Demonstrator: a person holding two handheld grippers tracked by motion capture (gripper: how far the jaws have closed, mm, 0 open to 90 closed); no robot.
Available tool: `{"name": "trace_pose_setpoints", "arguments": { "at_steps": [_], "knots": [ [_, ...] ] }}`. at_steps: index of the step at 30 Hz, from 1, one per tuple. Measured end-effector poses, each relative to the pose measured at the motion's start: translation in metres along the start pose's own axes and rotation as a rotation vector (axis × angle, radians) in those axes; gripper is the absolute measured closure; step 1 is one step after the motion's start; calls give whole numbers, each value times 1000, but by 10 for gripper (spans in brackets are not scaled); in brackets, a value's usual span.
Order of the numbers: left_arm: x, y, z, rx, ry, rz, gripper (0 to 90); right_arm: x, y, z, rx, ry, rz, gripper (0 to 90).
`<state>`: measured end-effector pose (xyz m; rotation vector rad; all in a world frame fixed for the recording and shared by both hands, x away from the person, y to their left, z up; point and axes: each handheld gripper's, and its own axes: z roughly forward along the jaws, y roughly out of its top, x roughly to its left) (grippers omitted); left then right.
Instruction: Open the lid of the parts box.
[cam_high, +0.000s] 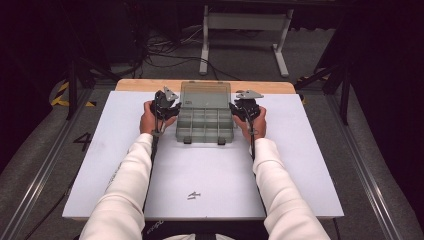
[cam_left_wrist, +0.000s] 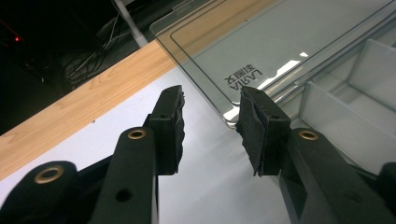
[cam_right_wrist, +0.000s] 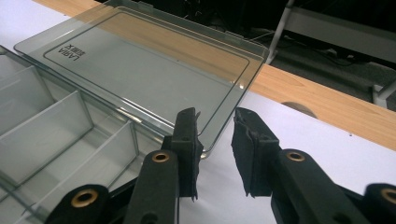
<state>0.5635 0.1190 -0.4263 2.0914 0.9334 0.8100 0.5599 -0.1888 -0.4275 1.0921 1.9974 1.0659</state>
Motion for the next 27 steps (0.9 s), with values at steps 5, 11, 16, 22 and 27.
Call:
{"name": "trace_pose_setpoints", "arguments": {
  "at_steps": [5, 11, 16, 22, 27],
  "knots": [
    [3, -1, -10, -17, -18, 12, 593, 0, 0, -7, -9, 14, -12, 701],
    [3, -5, -25, -39, -26, 58, 585, 3, 0, -19, -27, 48, -43, 694],
    [4, -9, -38, -48, -36, 75, 577, 1, -3, -29, -36, 77, -53, 695],
    [7, -10, -57, -96, -44, 88, 573, 0, -6, -42, -52, 97, -49, 694],
    [4, -10, -72, -128, -55, 102, 564, 0, -7, -53, -70, 103, -58, 691]
  ]
}}
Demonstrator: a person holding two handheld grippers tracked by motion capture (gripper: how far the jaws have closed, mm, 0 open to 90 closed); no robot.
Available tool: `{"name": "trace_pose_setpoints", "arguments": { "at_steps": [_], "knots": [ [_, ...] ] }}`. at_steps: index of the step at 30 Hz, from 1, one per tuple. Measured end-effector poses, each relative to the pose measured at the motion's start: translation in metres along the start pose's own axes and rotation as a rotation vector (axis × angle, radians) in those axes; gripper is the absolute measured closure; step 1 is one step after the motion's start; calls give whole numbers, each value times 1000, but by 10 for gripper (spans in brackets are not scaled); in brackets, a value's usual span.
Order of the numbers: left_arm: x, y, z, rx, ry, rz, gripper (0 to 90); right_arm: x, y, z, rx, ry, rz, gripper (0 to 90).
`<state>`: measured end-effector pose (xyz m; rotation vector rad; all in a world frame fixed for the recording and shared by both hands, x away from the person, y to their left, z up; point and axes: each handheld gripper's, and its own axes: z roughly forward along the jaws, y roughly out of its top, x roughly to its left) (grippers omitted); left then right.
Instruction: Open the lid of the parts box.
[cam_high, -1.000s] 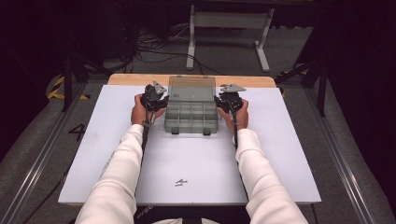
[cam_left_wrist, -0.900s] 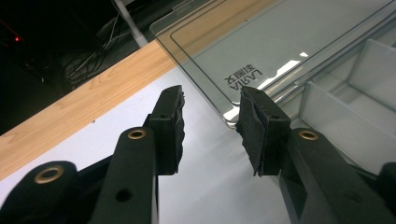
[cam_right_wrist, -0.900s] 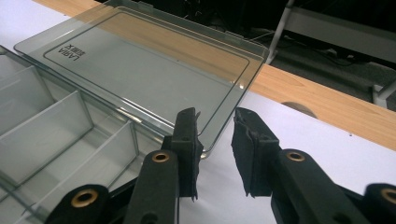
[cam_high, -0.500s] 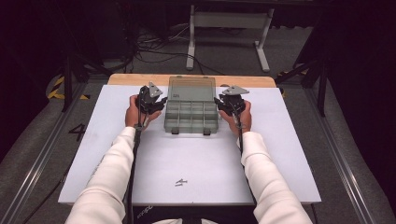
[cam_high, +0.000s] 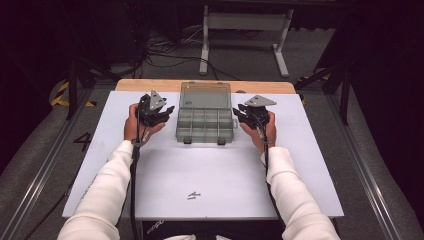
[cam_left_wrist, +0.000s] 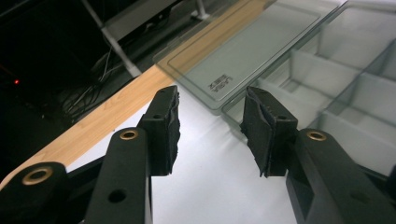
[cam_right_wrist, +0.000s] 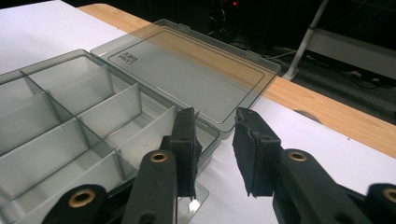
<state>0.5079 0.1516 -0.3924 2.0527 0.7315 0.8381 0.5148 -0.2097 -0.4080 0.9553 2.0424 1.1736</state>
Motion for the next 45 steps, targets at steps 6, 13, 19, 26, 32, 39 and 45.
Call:
{"name": "trace_pose_setpoints", "arguments": {
  "at_steps": [6, 13, 19, 26, 32, 39, 45],
  "knots": [
    [-6, 0, -13, -25, -29, 26, 551, 1, -3, -12, -11, 11, -8, 684],
    [-9, -5, -29, -57, -51, 34, 536, 2, -6, -27, -32, 28, -20, 676],
    [-11, -11, -40, -73, -64, 29, 522, 3, -8, -36, -35, 38, -35, 676],
    [-11, -20, -52, -87, -60, 27, 507, 7, -14, -47, -47, 56, -46, 670],
    [-12, -24, -62, -104, -51, 27, 482, 12, -17, -54, -57, 72, -59, 657],
    [-16, -30, -72, -122, -69, 34, 431, 17, -23, -63, -64, 96, -61, 628],
    [-19, -37, -82, -144, -75, 36, 390, 19, -28, -69, -67, 110, -65, 598]
  ]
}}
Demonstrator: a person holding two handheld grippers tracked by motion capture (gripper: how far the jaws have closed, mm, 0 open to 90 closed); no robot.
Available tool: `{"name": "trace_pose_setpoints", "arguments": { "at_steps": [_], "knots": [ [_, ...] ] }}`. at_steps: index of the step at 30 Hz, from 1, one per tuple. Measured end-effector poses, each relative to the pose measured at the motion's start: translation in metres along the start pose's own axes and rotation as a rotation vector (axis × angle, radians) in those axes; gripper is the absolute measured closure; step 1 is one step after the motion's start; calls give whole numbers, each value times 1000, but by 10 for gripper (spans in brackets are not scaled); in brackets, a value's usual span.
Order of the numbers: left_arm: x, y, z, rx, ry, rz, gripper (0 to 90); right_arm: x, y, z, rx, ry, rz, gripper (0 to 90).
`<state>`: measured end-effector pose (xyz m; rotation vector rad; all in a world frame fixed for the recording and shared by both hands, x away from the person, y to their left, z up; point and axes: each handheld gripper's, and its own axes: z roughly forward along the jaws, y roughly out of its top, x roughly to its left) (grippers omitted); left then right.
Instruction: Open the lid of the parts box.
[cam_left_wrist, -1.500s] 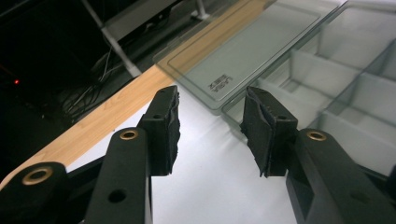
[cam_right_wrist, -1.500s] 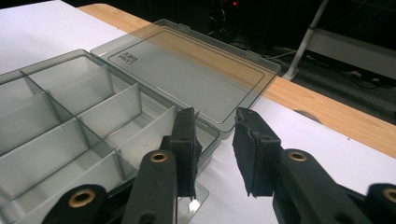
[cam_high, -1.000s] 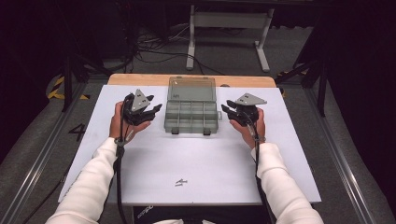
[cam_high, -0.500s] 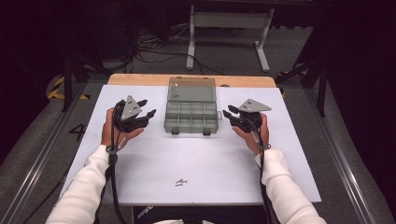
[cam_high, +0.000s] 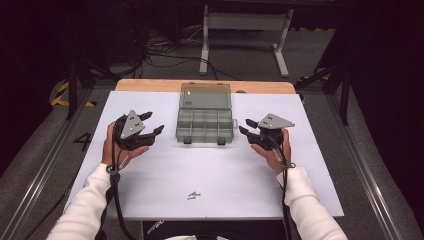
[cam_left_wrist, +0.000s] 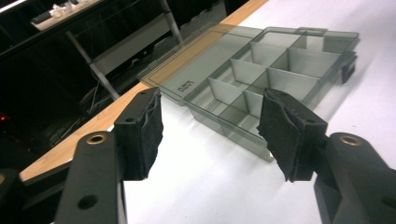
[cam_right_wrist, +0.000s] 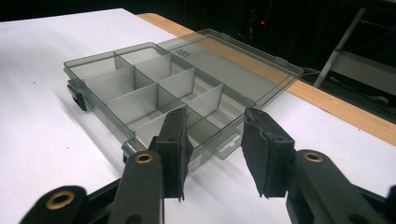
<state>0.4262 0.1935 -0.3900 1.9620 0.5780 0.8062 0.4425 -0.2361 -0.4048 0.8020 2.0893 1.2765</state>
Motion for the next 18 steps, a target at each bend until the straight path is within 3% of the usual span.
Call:
{"name": "trace_pose_setpoints", "arguments": {
  "at_steps": [8, 18],
  "knots": [
    [-7, -12, -13, 2, -15, 9, 304, 8, 0, -6, -5, 30, -9, 538],
    [-13, -31, -26, -8, -58, -35, 176, 22, 0, -11, 15, 74, -48, 406]
  ]
}}
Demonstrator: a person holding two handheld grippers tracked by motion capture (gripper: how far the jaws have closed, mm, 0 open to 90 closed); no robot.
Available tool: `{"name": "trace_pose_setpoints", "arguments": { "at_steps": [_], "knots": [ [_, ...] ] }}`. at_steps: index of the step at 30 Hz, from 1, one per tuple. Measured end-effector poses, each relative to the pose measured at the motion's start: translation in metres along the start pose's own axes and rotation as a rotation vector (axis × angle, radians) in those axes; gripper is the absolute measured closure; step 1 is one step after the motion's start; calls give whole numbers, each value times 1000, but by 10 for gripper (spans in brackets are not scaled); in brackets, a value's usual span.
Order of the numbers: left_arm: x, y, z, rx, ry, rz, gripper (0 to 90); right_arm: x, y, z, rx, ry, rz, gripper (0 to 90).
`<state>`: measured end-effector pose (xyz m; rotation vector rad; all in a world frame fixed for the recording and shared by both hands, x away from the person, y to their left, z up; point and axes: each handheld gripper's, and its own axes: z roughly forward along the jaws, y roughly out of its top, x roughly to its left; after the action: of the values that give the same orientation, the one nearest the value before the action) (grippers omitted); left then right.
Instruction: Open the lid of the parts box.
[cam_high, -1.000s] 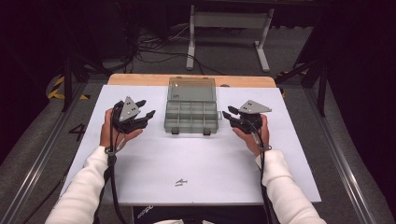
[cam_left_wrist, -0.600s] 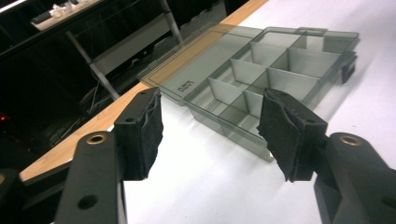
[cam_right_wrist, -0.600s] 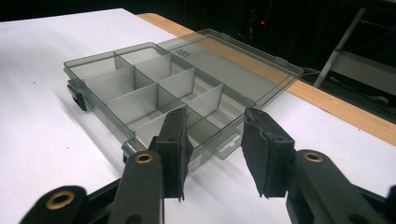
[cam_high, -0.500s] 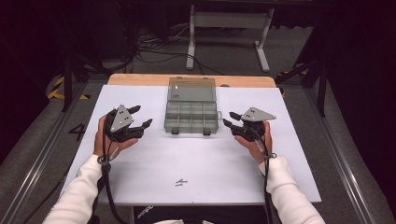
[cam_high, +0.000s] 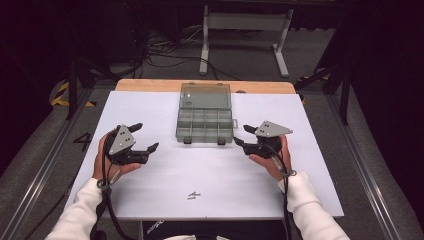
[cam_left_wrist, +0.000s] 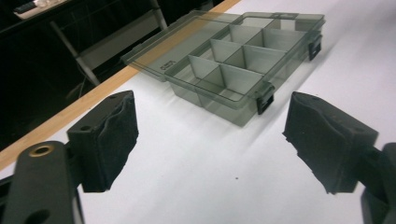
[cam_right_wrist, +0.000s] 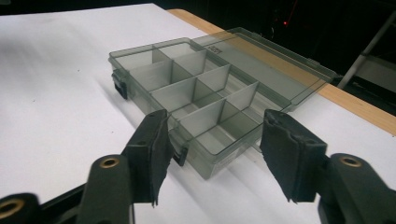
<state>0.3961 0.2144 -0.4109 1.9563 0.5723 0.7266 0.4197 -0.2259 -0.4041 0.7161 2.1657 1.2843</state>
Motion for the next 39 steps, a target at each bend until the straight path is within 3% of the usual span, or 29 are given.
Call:
{"name": "trace_pose_setpoints", "arguments": {
  "at_steps": [6, 8, 14, 17, 21, 28, 39],
  "knots": [
    [-5, -9, -7, 0, -10, -30, 132, 10, 2, -4, -1, -10, -16, 304],
    [-9, -13, -10, -6, -15, -41, 103, 16, 2, -6, 5, 7, -13, 230],
    [-23, -24, -22, 2, -26, -49, 65, 29, 0, -10, 25, 49, -1, 193],
    [-30, -30, -26, 15, -31, -62, 62, 36, -1, -12, 36, 82, -2, 191],
    [-40, -36, -29, 32, -31, -43, 60, 46, -3, -11, 48, 124, -11, 203],
    [-55, -46, -32, 53, -58, -45, 53, 65, -2, -6, 59, 204, -52, 238],
    [-56, -50, -34, 51, -65, -40, 51, 80, -5, 5, 78, 274, -67, 259]
  ]
}}
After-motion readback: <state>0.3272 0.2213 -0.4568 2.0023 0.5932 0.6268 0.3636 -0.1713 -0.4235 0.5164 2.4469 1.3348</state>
